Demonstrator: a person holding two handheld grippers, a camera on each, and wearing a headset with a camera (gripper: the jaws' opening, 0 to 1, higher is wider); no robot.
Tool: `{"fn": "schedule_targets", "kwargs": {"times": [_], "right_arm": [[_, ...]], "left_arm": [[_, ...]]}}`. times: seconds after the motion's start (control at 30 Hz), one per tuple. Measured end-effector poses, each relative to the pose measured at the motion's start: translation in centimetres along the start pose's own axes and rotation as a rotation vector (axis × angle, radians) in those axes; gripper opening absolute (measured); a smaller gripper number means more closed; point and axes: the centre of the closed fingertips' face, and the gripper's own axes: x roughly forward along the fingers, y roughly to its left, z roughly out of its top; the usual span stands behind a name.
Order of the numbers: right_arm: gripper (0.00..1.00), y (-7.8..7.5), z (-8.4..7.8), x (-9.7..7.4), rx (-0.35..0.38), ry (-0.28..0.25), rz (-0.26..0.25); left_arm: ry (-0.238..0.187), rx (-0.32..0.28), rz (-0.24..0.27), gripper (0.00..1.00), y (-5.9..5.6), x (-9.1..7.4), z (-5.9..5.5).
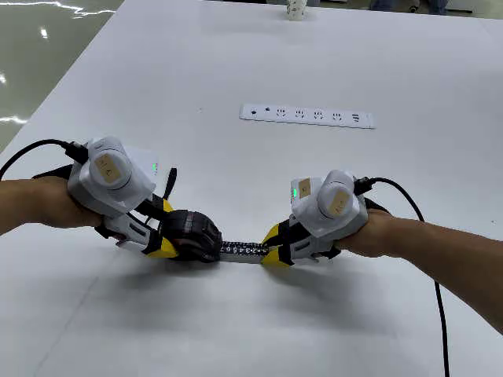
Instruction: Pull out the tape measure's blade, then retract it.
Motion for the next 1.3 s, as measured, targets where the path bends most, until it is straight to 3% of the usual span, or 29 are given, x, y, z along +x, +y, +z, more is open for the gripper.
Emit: {"fn": "schedule_targets", "kwargs": {"times": [1.3], "right_arm": [[0.09, 0.2, -2.9, -2.8, 0.011, 0.018, -0.022]], "left_arm": [[0.000, 0.000, -0.002, 0.26, 0.1, 0.1, 0.0]]}}
